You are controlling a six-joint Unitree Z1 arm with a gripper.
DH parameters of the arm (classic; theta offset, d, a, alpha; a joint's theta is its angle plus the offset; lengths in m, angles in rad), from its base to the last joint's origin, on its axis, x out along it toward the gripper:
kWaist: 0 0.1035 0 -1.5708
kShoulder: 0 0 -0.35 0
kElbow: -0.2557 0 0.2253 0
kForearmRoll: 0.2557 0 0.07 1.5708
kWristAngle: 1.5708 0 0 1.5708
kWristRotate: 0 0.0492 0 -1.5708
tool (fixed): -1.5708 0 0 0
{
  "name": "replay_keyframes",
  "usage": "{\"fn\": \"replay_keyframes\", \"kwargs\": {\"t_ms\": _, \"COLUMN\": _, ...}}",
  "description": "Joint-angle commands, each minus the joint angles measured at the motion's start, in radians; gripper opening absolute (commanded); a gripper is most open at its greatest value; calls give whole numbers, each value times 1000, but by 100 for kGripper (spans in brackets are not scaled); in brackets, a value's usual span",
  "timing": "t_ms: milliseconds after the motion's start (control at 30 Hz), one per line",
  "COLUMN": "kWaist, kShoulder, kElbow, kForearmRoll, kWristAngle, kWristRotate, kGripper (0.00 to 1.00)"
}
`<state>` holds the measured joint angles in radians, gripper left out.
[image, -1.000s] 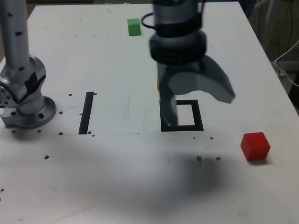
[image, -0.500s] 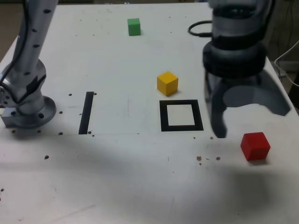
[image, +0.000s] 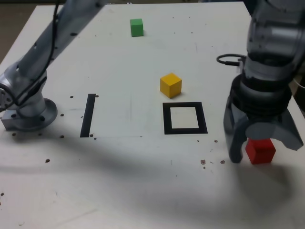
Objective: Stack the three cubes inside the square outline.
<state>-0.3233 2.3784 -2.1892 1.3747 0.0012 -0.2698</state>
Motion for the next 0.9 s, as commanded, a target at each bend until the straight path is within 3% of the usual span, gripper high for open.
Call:
{"fn": "replay_keyframes", "kwargs": {"t_ms": 0, "kWaist": 9, "kShoulder": 28, "kElbow": -16, "kForearmRoll": 1, "kWristAngle": 3, "kWristRotate": 7, "kGripper": 96}}
{"fn": "replay_keyframes", "kwargs": {"t_ms": 333, "kWaist": 29, "kShoulder": 106, "kElbow": -72, "kForearmRoll": 7, "kWristAngle": 19, "kWristRotate": 28, "kGripper": 89}}
{"fn": "replay_keyframes", "kwargs": {"t_ms": 567, "kWaist": 32, "kShoulder": 121, "kElbow": -88, "kForearmRoll": 9, "kWristAngle": 55, "kWristRotate": 29, "kGripper": 83}}
{"fn": "replay_keyframes", "kwargs": {"t_ms": 867, "kWaist": 32, "kShoulder": 129, "kElbow": -111, "kForearmRoll": 23, "kWristAngle": 71, "kWristRotate": 29, "kGripper": 76}}
